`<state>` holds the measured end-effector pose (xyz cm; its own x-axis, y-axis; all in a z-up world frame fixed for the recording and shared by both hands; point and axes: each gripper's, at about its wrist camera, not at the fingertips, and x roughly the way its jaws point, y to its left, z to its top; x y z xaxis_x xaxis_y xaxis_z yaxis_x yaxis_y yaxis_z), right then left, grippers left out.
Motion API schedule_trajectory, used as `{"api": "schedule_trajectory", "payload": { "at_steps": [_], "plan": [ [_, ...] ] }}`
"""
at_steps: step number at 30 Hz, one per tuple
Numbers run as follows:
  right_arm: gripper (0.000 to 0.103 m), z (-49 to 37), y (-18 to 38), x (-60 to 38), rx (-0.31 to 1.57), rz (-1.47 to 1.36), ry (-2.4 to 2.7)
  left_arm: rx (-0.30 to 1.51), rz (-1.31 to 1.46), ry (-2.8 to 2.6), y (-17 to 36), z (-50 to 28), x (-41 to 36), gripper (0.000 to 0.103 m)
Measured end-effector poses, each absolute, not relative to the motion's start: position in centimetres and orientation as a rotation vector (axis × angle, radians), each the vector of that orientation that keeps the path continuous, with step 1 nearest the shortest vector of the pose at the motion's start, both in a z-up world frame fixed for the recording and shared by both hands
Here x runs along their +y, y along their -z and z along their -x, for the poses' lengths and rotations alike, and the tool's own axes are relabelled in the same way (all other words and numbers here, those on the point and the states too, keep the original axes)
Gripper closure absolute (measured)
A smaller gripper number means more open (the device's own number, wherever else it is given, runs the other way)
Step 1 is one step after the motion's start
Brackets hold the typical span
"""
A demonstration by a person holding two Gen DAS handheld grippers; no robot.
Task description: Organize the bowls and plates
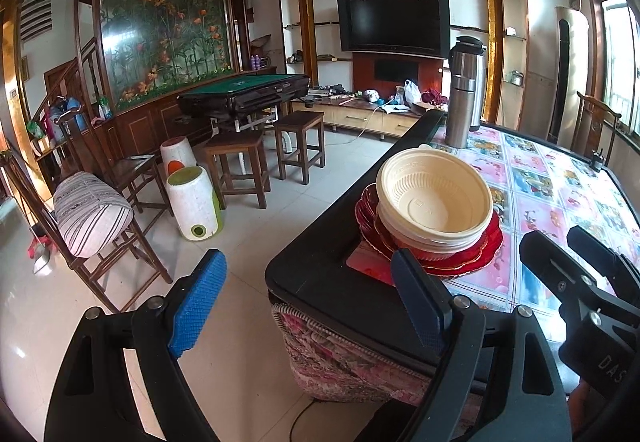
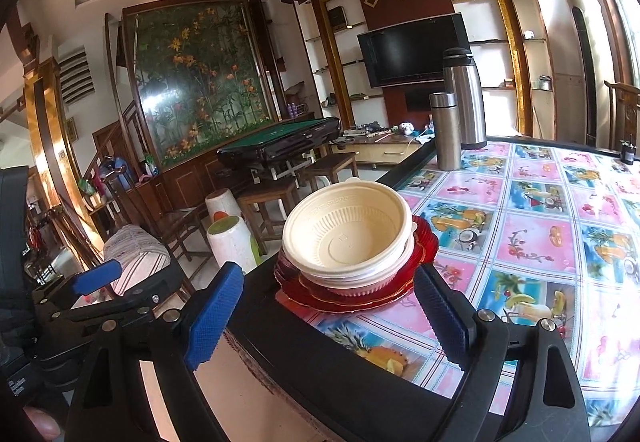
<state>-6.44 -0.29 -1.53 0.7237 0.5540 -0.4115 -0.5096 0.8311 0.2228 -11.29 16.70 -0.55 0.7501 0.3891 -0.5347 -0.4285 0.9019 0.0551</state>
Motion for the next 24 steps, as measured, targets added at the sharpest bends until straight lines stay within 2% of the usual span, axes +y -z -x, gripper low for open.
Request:
{"api": "schedule_trajectory", "payload": {
  "at_steps": [3, 24],
  "plan": [
    [0.014, 6.2, 1.6, -0.2, 0.493, -0.099, -0.577, 0.562, 0.088, -0.453, 0.5, 11.6, 17.1, 0.012],
    [0.014, 5.0, 2.6, -0.2, 0.550, -0.115, -0.539, 0.559, 0.085, -0.496, 0.6, 11.2, 17.3, 0.012]
  ]
}}
